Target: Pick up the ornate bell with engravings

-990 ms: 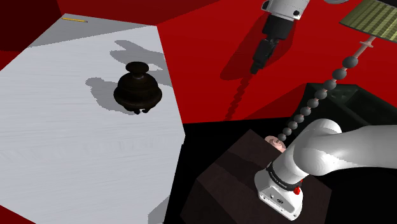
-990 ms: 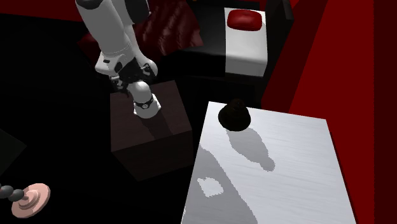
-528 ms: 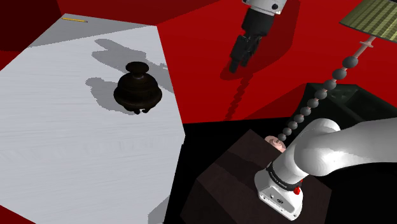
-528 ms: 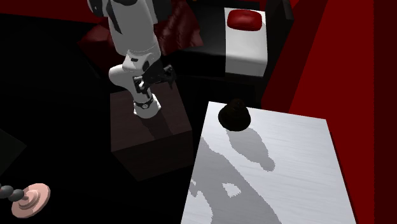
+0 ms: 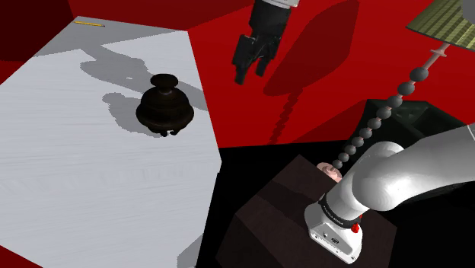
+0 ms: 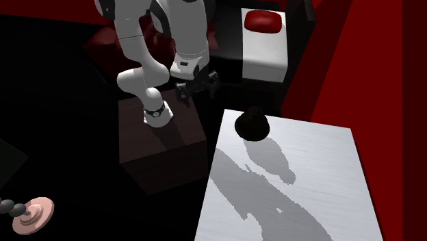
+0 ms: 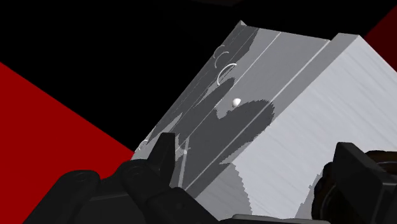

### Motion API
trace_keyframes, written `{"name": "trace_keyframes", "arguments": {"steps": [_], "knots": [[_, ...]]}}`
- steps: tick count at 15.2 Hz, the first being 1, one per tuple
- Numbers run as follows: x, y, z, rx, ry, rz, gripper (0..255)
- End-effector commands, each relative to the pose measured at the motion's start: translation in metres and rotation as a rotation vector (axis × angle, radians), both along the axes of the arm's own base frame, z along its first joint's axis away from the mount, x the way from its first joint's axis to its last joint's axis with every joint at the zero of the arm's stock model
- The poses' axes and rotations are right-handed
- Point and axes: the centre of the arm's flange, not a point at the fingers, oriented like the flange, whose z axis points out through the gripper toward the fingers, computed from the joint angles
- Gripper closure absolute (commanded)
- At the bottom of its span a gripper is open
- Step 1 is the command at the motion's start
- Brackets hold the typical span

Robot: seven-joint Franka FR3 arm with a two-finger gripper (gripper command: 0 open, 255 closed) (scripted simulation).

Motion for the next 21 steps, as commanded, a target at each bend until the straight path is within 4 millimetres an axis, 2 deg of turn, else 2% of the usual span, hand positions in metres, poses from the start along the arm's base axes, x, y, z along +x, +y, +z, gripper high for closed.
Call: {"name": "trace_keyframes", "arguments": {"steps": [1, 14, 21], "knots": [[0.012, 0.026, 0.003, -0.005, -0.011, -0.003, 0], [0.08, 0.182, 0.012, -0.045, -0.074, -0.018, 0], [0.08, 0.182, -0.025, -0.045, -0.074, -0.018, 0]]}}
